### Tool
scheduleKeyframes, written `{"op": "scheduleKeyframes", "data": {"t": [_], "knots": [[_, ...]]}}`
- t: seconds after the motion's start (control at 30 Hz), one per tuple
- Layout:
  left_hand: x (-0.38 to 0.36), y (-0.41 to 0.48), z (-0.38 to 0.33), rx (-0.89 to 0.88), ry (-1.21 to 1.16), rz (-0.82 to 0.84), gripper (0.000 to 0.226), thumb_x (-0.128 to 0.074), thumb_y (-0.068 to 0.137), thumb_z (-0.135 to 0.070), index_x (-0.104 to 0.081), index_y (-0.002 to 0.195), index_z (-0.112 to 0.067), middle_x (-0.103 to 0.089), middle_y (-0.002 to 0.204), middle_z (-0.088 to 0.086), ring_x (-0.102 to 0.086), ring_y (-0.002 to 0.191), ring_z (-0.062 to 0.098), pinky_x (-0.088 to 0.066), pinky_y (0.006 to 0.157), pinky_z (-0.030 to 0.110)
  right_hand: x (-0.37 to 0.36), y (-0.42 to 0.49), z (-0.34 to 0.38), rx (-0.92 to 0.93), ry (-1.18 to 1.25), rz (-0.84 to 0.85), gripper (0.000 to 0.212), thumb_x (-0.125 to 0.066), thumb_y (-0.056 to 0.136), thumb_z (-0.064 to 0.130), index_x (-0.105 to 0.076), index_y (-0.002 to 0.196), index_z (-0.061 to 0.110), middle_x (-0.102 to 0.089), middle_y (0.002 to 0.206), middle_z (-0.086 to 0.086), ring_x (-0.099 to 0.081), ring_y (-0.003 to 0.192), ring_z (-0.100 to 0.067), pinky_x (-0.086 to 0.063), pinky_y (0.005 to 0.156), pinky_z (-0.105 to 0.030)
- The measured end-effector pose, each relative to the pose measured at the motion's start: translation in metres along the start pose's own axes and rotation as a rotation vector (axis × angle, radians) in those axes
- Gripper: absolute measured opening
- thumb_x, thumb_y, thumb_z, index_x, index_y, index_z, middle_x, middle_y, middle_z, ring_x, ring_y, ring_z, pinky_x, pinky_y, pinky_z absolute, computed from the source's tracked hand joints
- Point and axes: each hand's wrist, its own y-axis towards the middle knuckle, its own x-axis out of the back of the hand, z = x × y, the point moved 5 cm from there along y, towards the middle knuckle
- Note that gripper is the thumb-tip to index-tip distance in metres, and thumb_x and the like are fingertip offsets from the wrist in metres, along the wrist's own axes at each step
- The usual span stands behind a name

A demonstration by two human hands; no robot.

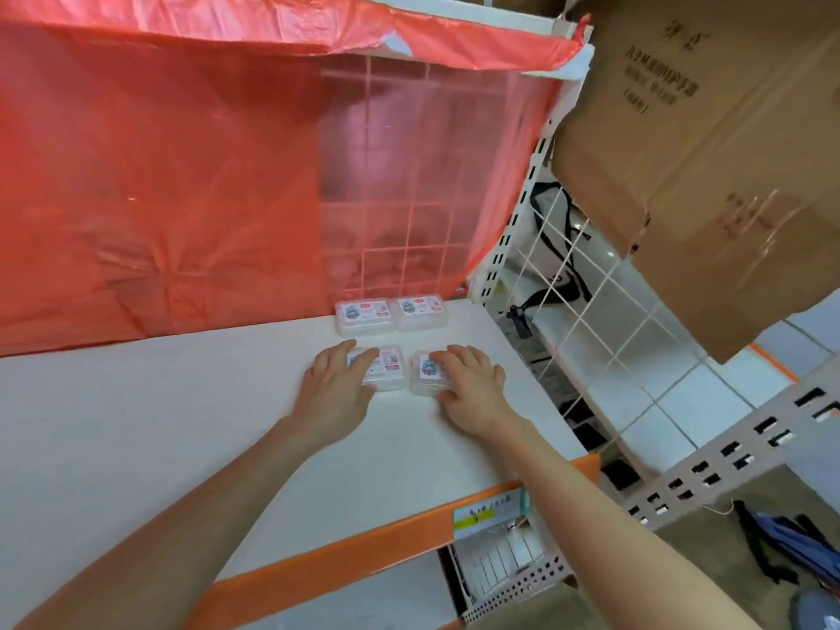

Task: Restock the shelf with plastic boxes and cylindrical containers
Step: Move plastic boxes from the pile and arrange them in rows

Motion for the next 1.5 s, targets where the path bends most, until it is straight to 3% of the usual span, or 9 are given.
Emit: {"op": "scheduleKeyframes", "data": {"t": [0.2,0.37,0.5,0.6,0.73,1.03,1.23,1.5], "knots": [[-0.004,-0.005,-0.006,0.074,0.087,-0.048,0.058,-0.04,0.095,-0.026,-0.015,0.147,-0.029,-0.005,0.154,0.006,-0.007,0.139,0.025,-0.016,0.112,0.035,-0.003,0.021,-0.004,-0.007,0.043,-0.007,0.057,-0.044,0.089,0.009,-0.032,0.141,0.03,-0.014,0.154,-0.004,-0.004,0.141,-0.025,-0.006,0.111,-0.052],[-0.007,-0.018,-0.022,0.071,0.161,-0.139,0.055,-0.043,0.092,-0.034,-0.025,0.144,-0.031,-0.018,0.149,0.005,-0.018,0.133,0.024,-0.022,0.105,0.032,0.0,0.025,-0.004,-0.001,0.008,-0.12,0.053,-0.047,0.088,0.013,-0.039,0.137,0.031,-0.019,0.149,-0.009,-0.012,0.136,-0.026,-0.015,0.106,-0.045],[-0.013,-0.022,-0.029,0.091,0.176,-0.146,0.053,-0.04,0.092,-0.042,-0.026,0.143,-0.033,-0.021,0.148,0.002,-0.017,0.134,0.023,-0.024,0.104,0.031,0.005,0.016,-0.004,0.0,-0.028,-0.244,0.05,-0.046,0.084,0.012,-0.045,0.132,0.027,-0.031,0.138,-0.006,-0.026,0.126,-0.026,-0.019,0.1,-0.04],[-0.014,-0.021,-0.03,0.109,0.17,-0.152,0.054,-0.04,0.093,-0.043,-0.024,0.143,-0.033,-0.02,0.149,0.002,-0.015,0.136,0.022,-0.023,0.105,0.033,-0.002,0.008,-0.003,0.057,-0.095,-0.199,0.051,-0.044,0.087,0.016,-0.039,0.136,0.029,-0.033,0.137,-0.003,-0.026,0.128,-0.024,-0.018,0.104,-0.049],[-0.016,-0.019,-0.031,0.127,0.168,-0.139,0.055,-0.038,0.093,-0.044,-0.022,0.144,-0.033,-0.017,0.15,0.002,-0.012,0.137,0.023,-0.021,0.106,0.034,-0.009,0.009,-0.004,0.09,-0.125,-0.141,0.054,-0.039,0.092,0.023,-0.025,0.144,0.029,-0.022,0.148,-0.002,-0.014,0.139,-0.021,-0.015,0.105,-0.059],[-0.018,-0.021,-0.028,0.116,0.146,-0.118,0.06,-0.038,0.093,-0.043,-0.015,0.146,-0.028,-0.009,0.153,0.002,-0.005,0.14,0.019,-0.016,0.109,0.032,-0.014,0.021,-0.003,0.123,-0.041,-0.105,0.052,-0.035,0.096,0.029,-0.021,0.145,0.026,-0.014,0.153,-0.002,-0.004,0.142,-0.021,-0.012,0.109,-0.052],[-0.02,-0.023,-0.025,0.141,0.215,-0.115,0.058,-0.033,0.094,-0.046,-0.014,0.146,-0.03,-0.006,0.154,0.001,-0.004,0.14,0.023,-0.015,0.11,0.034,-0.018,0.022,-0.004,0.137,-0.031,-0.077,0.052,-0.03,0.098,0.036,-0.015,0.147,0.026,-0.005,0.156,-0.001,0.005,0.143,-0.022,-0.003,0.11,-0.055],[-0.02,-0.016,-0.023,0.141,0.208,-0.089,0.058,-0.031,0.095,-0.045,-0.01,0.147,-0.029,-0.003,0.154,0.002,-0.002,0.141,0.023,-0.017,0.11,0.034,-0.019,0.022,-0.004,0.131,-0.032,-0.065,0.053,-0.029,0.098,0.037,-0.013,0.148,0.026,-0.003,0.157,-0.001,0.005,0.143,-0.022,-0.002,0.11,-0.056]]}}
